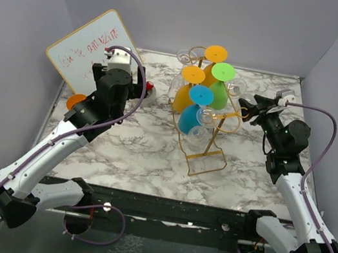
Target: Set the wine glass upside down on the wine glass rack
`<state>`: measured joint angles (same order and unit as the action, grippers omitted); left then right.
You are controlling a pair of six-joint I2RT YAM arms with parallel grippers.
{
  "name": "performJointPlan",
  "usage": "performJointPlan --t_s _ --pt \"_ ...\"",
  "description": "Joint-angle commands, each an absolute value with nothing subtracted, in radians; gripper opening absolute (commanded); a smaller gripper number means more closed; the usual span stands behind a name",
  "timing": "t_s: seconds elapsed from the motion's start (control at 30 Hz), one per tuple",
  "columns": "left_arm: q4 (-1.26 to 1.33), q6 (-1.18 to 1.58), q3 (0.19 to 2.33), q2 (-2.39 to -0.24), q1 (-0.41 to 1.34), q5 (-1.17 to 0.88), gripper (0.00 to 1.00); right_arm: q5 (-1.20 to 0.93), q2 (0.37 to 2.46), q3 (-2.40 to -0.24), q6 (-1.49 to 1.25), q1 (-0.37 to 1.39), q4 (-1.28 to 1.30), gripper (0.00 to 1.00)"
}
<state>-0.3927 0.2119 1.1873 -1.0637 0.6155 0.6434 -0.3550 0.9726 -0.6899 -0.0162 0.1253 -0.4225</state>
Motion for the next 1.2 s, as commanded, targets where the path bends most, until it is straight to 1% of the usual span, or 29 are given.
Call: performJointPlan --t_s 0.0,0.13,0.33,0.43,0.63,0.93,1.17 --pt "-0.491 0.242 1.163 -1.042 0.556 0.765 0.99 -0.229 0.931 -0.681 -0.041 0.122 -0.442 0.59" --pt "-0.532 0.265 1.134 -1.039 0.471 0.750 0.99 -0.142 0.923 -0.685 -0.055 0.122 -0.431 0.59" --pt "-0.570 0.322 1.093 -1.057 0.318 0.654 0.99 0.106 0.926 -0.695 -0.087 0.121 -0.418 0.59" --pt "-0.576 0.341 1.063 -1.062 0.258 0.628 0.98 0.159 0.925 -0.710 -0.087 0.123 -0.400 0.59" --pt "-0.568 0.345 1.022 -1.091 0.170 0.568 0.91 0.166 0.924 -0.733 -0.090 0.122 -0.385 0.59" --pt "-0.554 0.345 0.989 -1.141 0.097 0.473 0.74 0.154 0.928 -0.761 -0.093 0.121 -0.358 0.59" --pt "-0.554 0.341 0.951 -1.163 0.064 0.451 0.68 0.151 0.927 -0.779 -0.102 0.122 -0.346 0.59"
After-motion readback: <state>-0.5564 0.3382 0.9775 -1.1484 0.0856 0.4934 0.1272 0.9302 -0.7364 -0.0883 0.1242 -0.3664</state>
